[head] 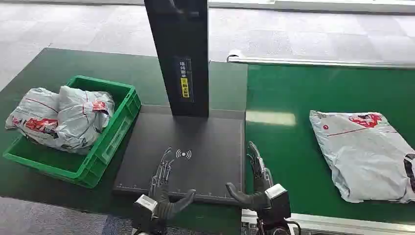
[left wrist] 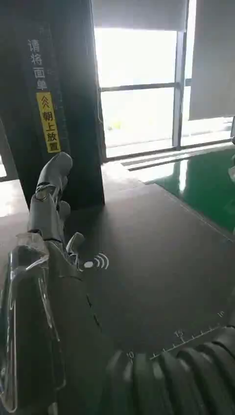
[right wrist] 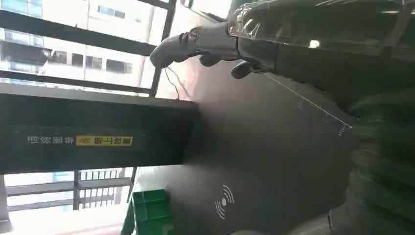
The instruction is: Moved the parcel from conveyor to table for the left to box.
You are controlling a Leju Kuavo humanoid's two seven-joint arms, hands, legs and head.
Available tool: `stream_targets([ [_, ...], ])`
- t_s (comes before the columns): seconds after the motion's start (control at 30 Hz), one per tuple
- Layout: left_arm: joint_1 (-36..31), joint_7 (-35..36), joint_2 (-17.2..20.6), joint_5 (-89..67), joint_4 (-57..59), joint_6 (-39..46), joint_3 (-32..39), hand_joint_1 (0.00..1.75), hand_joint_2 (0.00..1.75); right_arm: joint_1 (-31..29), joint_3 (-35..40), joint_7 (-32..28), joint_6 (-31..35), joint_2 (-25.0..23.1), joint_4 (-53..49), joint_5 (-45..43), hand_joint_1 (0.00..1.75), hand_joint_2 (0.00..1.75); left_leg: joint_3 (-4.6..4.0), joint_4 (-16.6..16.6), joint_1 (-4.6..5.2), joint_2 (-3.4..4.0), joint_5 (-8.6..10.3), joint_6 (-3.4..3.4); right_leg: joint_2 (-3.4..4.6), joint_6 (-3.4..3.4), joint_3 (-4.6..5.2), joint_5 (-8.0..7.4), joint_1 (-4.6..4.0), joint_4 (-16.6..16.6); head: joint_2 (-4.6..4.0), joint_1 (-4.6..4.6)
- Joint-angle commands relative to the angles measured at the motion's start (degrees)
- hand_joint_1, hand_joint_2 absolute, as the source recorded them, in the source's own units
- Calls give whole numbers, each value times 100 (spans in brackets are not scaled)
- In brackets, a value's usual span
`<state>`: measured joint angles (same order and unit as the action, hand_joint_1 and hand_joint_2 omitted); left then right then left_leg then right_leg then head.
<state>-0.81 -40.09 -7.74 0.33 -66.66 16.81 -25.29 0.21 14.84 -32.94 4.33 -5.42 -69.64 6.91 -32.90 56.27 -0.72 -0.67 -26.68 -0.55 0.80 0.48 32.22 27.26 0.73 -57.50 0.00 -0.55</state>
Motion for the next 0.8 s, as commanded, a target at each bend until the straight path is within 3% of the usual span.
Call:
stream_targets([
  [0.03,-50,9,93,0,203,5,-132,0,175,-147,91,50,1,81,199,-15,0,175,7,-4,1,7,-1,2,-1,-2,-7,0,0,5,0,0],
  [0.8,-46,9,-27,-56,271,171,-139,0,175,-36,99,1096,646,323,-425,1278,0,175,4,-2,2,1,-1,3,-6,-1,-3,1,0,4,0,0],
])
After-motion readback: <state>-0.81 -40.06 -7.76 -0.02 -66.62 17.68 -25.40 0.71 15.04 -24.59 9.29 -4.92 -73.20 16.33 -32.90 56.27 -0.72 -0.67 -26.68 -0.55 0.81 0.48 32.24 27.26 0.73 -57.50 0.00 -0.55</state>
